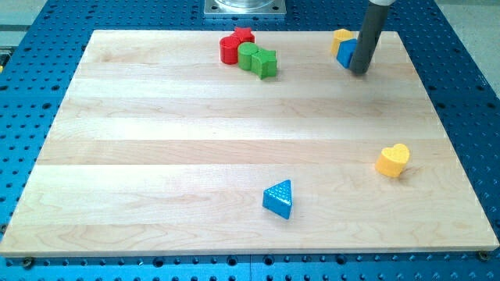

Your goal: Slide the heart close to the hexagon

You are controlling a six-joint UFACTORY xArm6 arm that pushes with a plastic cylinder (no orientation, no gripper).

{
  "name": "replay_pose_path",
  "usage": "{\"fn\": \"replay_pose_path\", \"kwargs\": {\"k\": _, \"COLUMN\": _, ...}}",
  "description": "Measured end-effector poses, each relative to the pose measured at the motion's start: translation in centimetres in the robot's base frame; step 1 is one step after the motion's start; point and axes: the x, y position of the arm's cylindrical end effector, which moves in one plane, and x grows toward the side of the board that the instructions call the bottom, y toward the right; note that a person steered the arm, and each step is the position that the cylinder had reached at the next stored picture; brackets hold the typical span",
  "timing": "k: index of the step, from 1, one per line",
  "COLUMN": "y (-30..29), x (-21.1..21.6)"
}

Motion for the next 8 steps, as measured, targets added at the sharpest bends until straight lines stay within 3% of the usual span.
{"fn": "replay_pose_path", "kwargs": {"k": 1, "y": 7.7, "x": 4.6}}
{"fn": "replay_pose_path", "kwargs": {"k": 2, "y": 11.1, "x": 14.6}}
{"fn": "replay_pose_path", "kwargs": {"k": 3, "y": 7.7, "x": 21.3}}
{"fn": "replay_pose_path", "kwargs": {"k": 5, "y": -1.9, "x": 20.7}}
{"fn": "replay_pose_path", "kwargs": {"k": 6, "y": -2.1, "x": 23.8}}
{"fn": "replay_pose_path", "kwargs": {"k": 7, "y": -3.6, "x": 16.6}}
{"fn": "replay_pose_path", "kwargs": {"k": 8, "y": -4.0, "x": 13.5}}
